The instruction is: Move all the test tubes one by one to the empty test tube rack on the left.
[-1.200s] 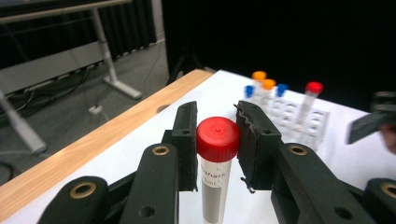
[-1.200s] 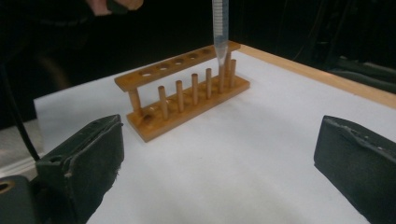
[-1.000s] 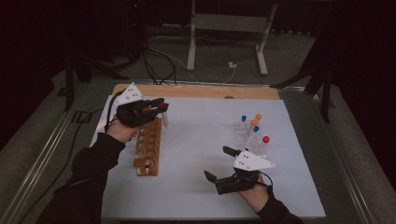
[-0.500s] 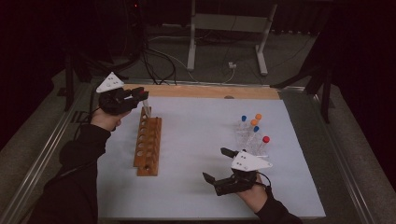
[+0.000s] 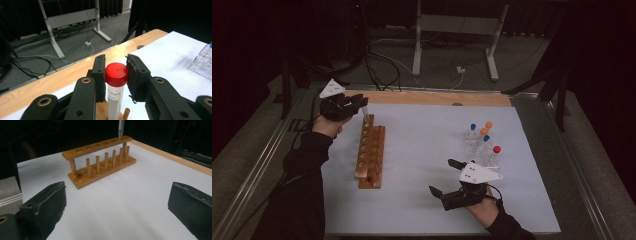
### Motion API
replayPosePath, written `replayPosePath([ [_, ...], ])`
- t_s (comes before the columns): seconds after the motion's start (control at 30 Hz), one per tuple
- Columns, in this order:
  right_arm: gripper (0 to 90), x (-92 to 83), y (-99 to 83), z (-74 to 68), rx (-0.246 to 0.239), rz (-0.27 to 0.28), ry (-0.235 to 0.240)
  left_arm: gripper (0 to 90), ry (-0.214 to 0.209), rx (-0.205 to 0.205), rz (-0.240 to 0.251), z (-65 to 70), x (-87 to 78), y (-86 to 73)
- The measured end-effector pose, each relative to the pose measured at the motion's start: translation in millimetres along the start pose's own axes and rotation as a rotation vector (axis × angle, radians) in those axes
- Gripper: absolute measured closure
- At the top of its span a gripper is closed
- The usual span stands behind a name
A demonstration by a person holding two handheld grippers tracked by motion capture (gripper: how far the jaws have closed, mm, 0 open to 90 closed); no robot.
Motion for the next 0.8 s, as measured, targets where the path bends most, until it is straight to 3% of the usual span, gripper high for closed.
replayPosePath([
  [0.5,1.5,-1.6,-0.5,0.8,0.007,-0.005,0.004,71.3,-0.014,-0.066,-0.006,9.9,15.0,-42.9],
  [0.8,1.5,-1.2,-1.0,-0.6,0.007,-0.008,0.011,71.1,-0.013,-0.048,-0.023,12.9,17.5,-52.0],
])
Point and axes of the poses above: each handheld gripper's, and its own axes: x roughly forward along the jaws, y roughly out of its top, z roughly to its right, the point moved 6 cm from there along x, roughly forward along the jaws, and after that the axes turned 13 degrees about x, right-handed, at the moved point
